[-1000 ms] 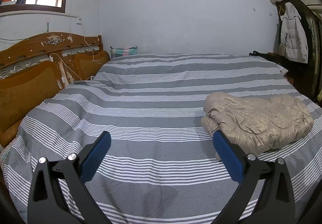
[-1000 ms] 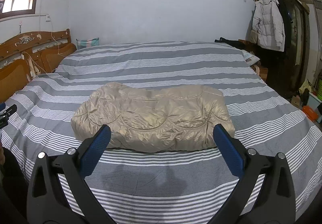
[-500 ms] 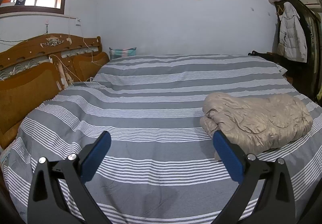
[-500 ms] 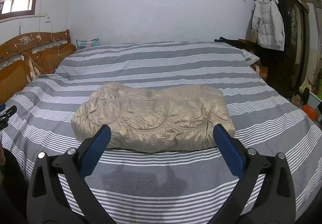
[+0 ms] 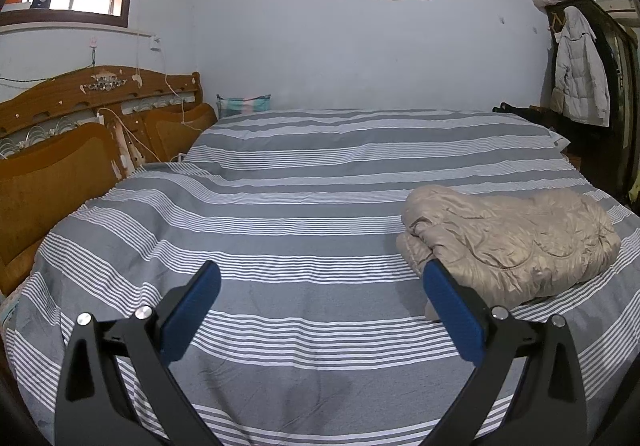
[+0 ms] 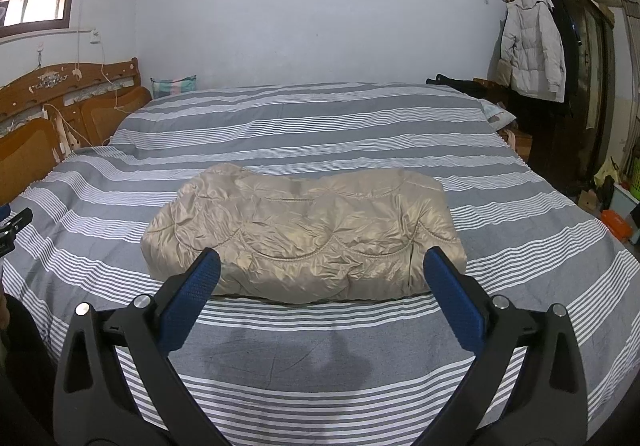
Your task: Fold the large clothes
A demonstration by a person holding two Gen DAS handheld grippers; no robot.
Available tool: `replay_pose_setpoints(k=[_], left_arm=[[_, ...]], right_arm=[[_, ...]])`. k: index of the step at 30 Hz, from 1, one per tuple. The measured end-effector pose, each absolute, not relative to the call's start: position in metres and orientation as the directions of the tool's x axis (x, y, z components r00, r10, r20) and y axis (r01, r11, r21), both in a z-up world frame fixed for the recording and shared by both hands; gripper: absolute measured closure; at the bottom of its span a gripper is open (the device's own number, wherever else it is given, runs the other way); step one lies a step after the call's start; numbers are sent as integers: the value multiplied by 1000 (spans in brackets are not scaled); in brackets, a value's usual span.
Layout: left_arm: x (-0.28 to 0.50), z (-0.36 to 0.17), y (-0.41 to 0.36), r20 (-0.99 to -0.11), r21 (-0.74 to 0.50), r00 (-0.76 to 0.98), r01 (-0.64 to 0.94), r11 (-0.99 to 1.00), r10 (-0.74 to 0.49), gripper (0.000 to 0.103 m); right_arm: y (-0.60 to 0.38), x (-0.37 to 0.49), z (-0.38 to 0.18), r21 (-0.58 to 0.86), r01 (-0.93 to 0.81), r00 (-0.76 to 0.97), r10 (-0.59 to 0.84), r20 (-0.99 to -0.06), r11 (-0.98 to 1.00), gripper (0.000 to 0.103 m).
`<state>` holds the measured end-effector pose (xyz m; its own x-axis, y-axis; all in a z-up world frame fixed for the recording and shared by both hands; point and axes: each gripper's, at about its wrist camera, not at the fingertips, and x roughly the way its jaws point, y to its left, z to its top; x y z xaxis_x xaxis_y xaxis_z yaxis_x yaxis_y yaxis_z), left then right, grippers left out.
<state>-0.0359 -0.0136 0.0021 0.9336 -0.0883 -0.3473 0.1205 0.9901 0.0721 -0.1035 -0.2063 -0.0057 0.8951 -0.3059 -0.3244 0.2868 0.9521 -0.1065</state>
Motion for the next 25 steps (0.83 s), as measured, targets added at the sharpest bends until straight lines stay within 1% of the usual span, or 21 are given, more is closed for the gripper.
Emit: replay_pose_setpoints(k=[25], left_arm=[[-37, 3, -10, -346, 57, 932, 135, 989, -108, 2]], right_arm=[[-205, -103, -7, -105, 289, 896, -307, -321, 952, 3]])
